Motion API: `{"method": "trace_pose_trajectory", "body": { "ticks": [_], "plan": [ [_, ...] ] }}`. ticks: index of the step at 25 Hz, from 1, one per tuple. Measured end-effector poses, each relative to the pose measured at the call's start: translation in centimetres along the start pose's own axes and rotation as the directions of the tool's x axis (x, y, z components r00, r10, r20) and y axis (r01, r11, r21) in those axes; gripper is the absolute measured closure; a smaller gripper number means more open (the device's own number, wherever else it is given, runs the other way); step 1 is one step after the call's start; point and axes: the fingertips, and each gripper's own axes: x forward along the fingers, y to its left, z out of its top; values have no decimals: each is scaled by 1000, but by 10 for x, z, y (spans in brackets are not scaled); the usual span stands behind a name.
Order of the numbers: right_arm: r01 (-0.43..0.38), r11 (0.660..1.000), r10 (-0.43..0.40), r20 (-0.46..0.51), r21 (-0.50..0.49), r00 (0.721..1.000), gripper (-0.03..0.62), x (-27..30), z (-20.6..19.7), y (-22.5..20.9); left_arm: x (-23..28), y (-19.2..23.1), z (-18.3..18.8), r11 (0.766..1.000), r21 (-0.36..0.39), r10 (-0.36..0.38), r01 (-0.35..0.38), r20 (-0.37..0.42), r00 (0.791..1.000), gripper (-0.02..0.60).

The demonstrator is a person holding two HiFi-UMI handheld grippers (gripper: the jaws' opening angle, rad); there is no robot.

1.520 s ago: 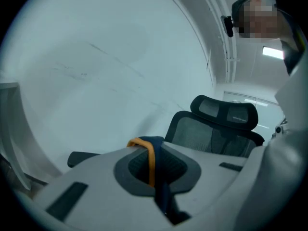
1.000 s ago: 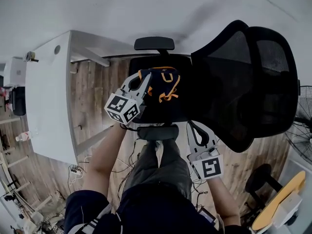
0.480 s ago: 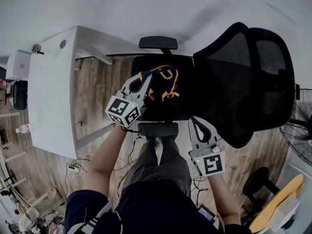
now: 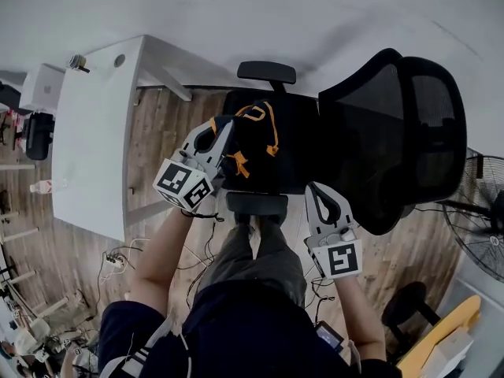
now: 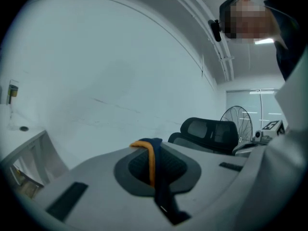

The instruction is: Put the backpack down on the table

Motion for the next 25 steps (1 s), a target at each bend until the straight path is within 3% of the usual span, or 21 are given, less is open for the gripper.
{"method": "trace_pose_trajectory", "body": {
  "ticks": [13,22,25],
  "plan": [
    [-152,987,155,44,-59,987,595,6,32,22,-73,-11,99,990,30,132,-136,116,985,577],
    [-281,954,290,78,-108,954,595,15,54,42,-141,-11,165,963,59,244,-261,205,948,577],
    [-339,932,350,85,-127,933,595,23,63,57,-169,-4,178,945,56,303,-323,228,926,577]
  ]
}}
